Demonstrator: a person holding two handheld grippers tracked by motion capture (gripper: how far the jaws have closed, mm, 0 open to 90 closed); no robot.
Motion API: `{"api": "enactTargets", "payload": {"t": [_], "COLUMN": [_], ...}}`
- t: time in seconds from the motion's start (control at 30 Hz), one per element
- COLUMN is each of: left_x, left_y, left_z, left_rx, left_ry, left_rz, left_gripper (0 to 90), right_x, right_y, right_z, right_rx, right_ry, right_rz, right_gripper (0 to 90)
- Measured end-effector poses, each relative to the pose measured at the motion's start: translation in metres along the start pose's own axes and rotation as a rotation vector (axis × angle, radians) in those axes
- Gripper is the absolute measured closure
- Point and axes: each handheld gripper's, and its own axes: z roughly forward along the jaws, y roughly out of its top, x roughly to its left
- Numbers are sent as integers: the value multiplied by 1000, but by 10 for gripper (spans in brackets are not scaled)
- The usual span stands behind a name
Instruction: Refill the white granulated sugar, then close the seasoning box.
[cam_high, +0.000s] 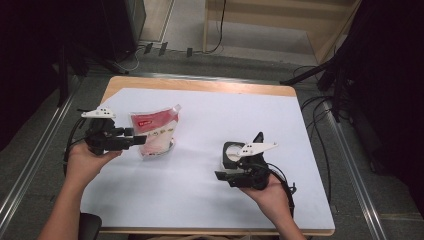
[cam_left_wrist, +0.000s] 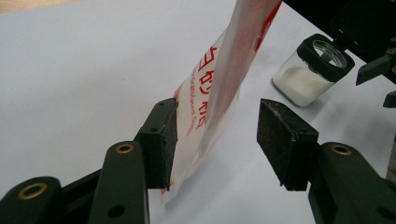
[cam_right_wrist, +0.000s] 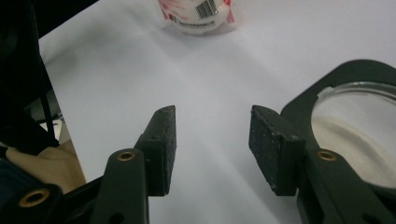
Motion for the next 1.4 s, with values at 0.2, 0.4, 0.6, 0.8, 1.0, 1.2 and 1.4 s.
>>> {"api": "enactTargets", "payload": {"t": [0.2,0.4,0.6,0.8,1.0,1.2,1.4], "left_x": [4,7,12,18,22,26,26], "left_y": [-3,-6,-8,-10,-11,-11,-12], "left_z": [-5,-12,-16,-21,-24,-22,-24], "left_rx": [27,30,26,14,4,-5,-5], "left_ry": [-1,9,28,40,67,55,48], "left_rz": [-21,-22,-32,-50,-52,-58,-67], "left_gripper": [485,481,481,475,461,444,439], "right_x": [-5,-8,-13,-18,-24,-24,-32], "right_y": [-8,-12,-16,-20,-24,-25,-26], "right_z": [-7,-16,-23,-34,-43,-51,-60], "right_rx": [15,-5,-5,-10,-10,-3,-1], "right_ry": [-2,-7,-12,-26,-41,-46,-37], "right_rz": [5,0,-4,5,25,12,31], "right_gripper": [520,524,533,590,658,776,891]}}
